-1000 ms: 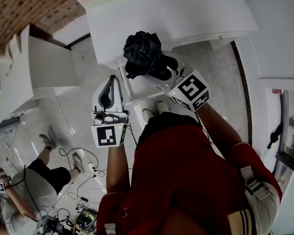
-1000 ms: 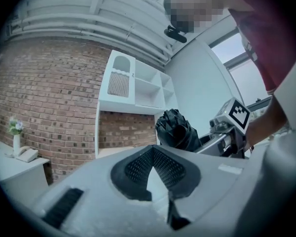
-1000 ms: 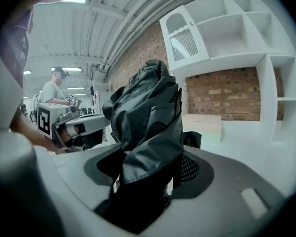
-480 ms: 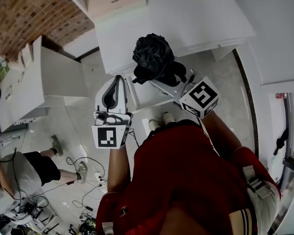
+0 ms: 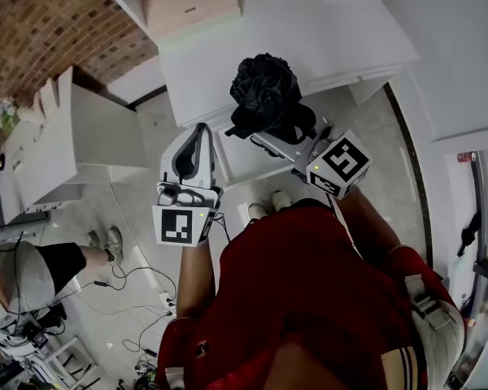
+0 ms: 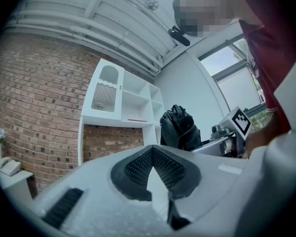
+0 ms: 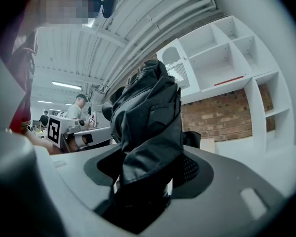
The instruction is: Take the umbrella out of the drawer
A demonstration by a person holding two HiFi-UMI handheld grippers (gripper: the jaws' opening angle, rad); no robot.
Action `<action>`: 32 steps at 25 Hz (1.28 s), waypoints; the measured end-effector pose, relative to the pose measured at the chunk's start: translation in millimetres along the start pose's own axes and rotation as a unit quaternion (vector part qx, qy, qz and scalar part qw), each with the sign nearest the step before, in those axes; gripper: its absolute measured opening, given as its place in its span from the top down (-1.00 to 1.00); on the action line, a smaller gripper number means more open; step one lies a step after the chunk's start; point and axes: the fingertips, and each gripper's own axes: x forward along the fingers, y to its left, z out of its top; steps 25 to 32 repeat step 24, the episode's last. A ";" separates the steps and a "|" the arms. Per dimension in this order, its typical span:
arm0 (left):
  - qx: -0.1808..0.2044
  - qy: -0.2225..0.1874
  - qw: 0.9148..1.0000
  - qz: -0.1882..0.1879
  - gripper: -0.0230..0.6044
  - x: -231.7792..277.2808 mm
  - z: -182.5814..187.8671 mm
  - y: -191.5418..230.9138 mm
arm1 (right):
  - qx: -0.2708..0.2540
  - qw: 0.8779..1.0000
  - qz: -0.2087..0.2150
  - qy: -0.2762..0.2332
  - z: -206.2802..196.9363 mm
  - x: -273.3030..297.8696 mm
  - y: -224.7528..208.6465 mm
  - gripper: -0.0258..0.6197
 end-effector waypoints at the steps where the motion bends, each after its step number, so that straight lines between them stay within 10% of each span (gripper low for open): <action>1: 0.000 0.001 1.000 -0.003 0.91 -1.0 -1.8 -0.4 | 0.000 1.000 -0.003 0.001 -1.1 -0.2 -0.3 0.03; 32: -0.007 -0.003 1.000 -0.024 0.91 -12.5 -5.0 -2.1 | 0.009 1.000 -0.018 0.013 -2.9 -2.2 10.4 0.04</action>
